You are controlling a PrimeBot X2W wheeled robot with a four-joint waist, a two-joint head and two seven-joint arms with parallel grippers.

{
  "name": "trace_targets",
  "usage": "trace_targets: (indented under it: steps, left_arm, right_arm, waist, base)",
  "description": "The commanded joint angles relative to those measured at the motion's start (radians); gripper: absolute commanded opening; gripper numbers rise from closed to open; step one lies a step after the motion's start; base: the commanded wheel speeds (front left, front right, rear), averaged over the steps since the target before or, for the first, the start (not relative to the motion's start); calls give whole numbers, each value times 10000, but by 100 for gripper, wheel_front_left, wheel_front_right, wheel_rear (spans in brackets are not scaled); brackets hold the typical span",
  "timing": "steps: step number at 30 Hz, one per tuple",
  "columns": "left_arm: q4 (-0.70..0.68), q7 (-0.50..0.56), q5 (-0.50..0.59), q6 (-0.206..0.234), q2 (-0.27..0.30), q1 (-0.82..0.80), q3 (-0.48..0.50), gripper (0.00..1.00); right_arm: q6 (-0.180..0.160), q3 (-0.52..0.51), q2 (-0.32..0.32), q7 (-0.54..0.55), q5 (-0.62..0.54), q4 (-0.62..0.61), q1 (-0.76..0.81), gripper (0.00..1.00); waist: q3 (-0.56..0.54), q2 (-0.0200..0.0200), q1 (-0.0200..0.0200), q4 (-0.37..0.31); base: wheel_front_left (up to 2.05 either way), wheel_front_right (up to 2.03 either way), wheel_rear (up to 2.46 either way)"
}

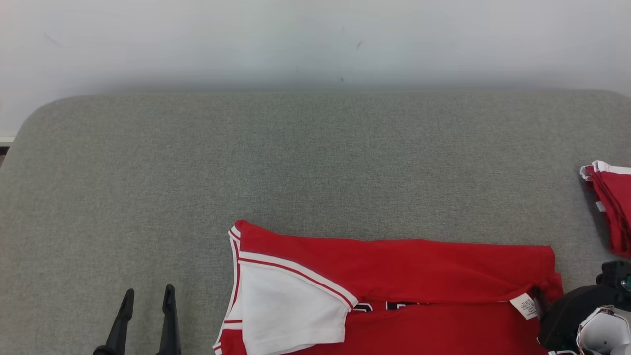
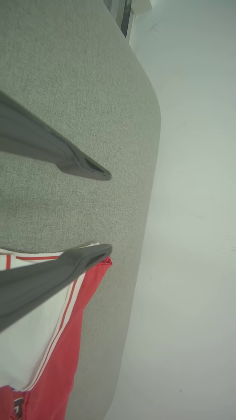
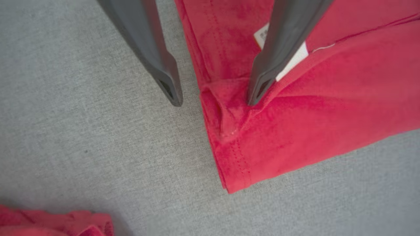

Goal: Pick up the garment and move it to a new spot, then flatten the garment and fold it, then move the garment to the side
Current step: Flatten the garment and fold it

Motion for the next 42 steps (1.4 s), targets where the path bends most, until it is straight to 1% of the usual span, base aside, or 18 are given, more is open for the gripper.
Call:
trace_targets:
  steps: [1, 12, 13, 14, 15, 20, 25, 34, 39, 42]
  left_arm:
    - [23, -28, 108, -38, -31, -89, 29, 100]
    - [84, -28, 170, -57, -88, -176, -54, 100]
    - [94, -28, 175, -60, -89, -172, -70, 100]
    - [99, -28, 187, -65, -94, -181, -89, 100]
    - [97, -28, 187, -67, -96, -183, -89, 100]
    - [72, -28, 192, -71, -106, -146, 12, 100]
    - [39, -28, 217, -63, -127, 13, 200, 100]
    - [59, -28, 193, -65, -208, 267, 252, 100]
    - [50, -28, 189, -65, -231, 362, 245, 100]
    - [49, -28, 171, -66, -244, 405, 230, 100]
  right_arm:
    - [-6, 2, -13, 92, -62, 109, -105, 100]
    - [4, 222, 160, 303, -43, 809, -184, 100]
    - [8, 249, 181, 369, -10, 896, -181, 81]
    - [10, 377, 229, 447, 37, 996, -151, 10]
    - [11, 357, 239, 420, 58, 1011, -146, 0]
    - [5, 197, 135, 82, 1, 847, -225, 0]
    - [-18, -172, -13, -186, -155, 439, -323, 0]
    - [-18, -823, -392, -204, -300, -267, -264, 0]
    - [-18, -1281, -652, -110, -381, -718, -88, 0]
    - [-16, -1544, -825, -234, -493, -966, 50, 0]
  waist:
    - [106, -1, 0, 97]
    - [339, -1, 0, 336]
    - [353, -1, 0, 364]
    - [369, -1, 0, 407]
    - [374, -1, 0, 425]
    - [349, -1, 0, 437]
    - [186, -1, 0, 196]
    - [-350, -1, 0, -320]
    - [-513, -1, 0, -459]
    - [-576, -1, 0, -471]
  base:
    - [0, 0, 0]
    - [0, 0, 0]
    - [0, 0, 0]
    - [0, 0, 0]
    - [0, 0, 0]
    - [0, 0, 0]
    - [0, 0, 0]
    - [0, 0, 0]
    - [0, 0, 0]
    - [0, 0, 0]
